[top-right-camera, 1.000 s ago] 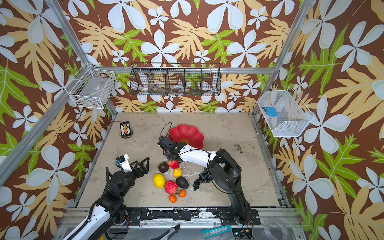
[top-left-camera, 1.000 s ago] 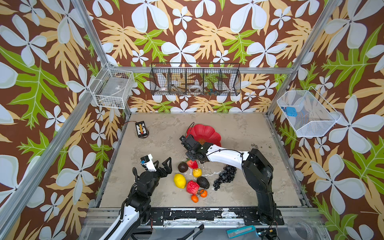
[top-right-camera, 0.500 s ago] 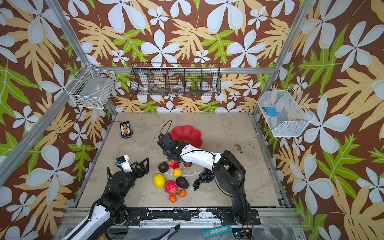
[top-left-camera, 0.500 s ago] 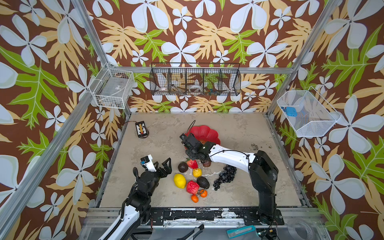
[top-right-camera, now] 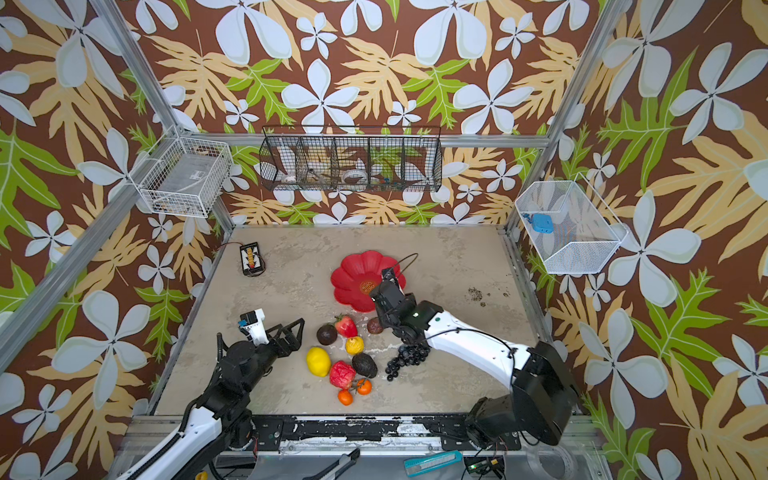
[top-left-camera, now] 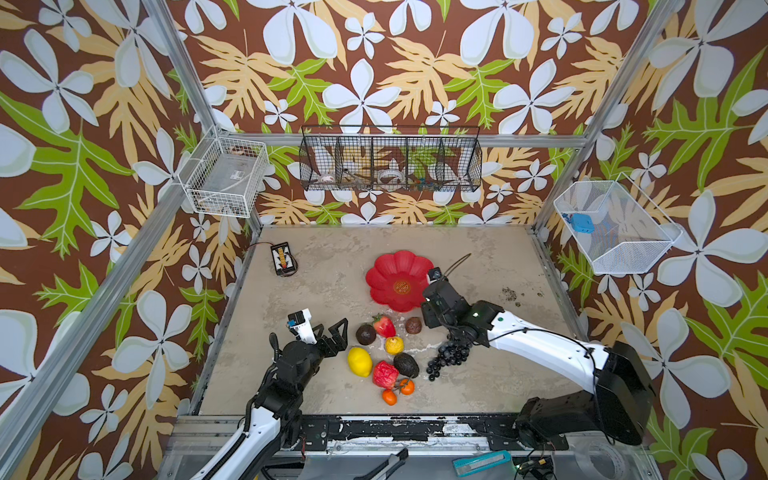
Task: Place and organize the fake fruits in the fruit bowl
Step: 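Release the plate and lower the right gripper around the cream pear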
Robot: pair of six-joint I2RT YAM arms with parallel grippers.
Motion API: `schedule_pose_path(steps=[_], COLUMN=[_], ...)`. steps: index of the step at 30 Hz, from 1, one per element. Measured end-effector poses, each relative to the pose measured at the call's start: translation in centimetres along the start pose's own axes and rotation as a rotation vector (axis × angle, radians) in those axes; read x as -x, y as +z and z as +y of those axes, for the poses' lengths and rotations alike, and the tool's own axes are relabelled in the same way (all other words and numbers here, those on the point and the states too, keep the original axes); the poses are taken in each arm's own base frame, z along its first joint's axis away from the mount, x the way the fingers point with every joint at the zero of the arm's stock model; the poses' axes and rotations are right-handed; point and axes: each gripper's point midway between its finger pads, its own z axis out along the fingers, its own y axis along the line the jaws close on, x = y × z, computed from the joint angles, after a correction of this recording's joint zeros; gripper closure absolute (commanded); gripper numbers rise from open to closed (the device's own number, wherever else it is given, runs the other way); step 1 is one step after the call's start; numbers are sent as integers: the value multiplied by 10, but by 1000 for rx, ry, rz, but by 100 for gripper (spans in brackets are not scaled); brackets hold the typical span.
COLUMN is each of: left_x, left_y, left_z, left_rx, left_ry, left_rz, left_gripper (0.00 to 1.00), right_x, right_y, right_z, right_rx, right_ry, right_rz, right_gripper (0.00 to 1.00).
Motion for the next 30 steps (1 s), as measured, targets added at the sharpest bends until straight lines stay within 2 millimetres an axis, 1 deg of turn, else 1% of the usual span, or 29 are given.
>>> schedule_pose_path(steps=[1,4,6,7,10,13,19,24,30], left_x=[-1,-3,-3,-3,-3,-1,1,1,1], left_y=[0,0,0,0,0,-1,-2,-2,-2], left_z=[-1,-3,-3,-3,-4,-5,-7,-7,-7], left_rx=[-4,-19,-20,-20,-21,-27,-35,-35,-35], left_ry=[0,0,0,0,0,0,-1,-1,-1], left_rz=[5,16,18,18,16,10,0,-1,-1], left_gripper=[2,2,2,2,2,2,2,1,2], right_x=[-6,-17,-23,-24,-28,-24,-24,-27,-36], right_y=[-4,-10,-12,-11,-7,0,27,40,58], right_z=[0,-1,-4,-6,-10,-18,-35,-28,-21], right_rx=[29,82,98,101,109,93,45,61,61], right_ry=[54,201,302,344,458,544,619,621,620], right_rz=[0,-6,-13,-18,-24,-36,1,38,85], right_gripper=[28,16,12,11,11,12,14,17,17])
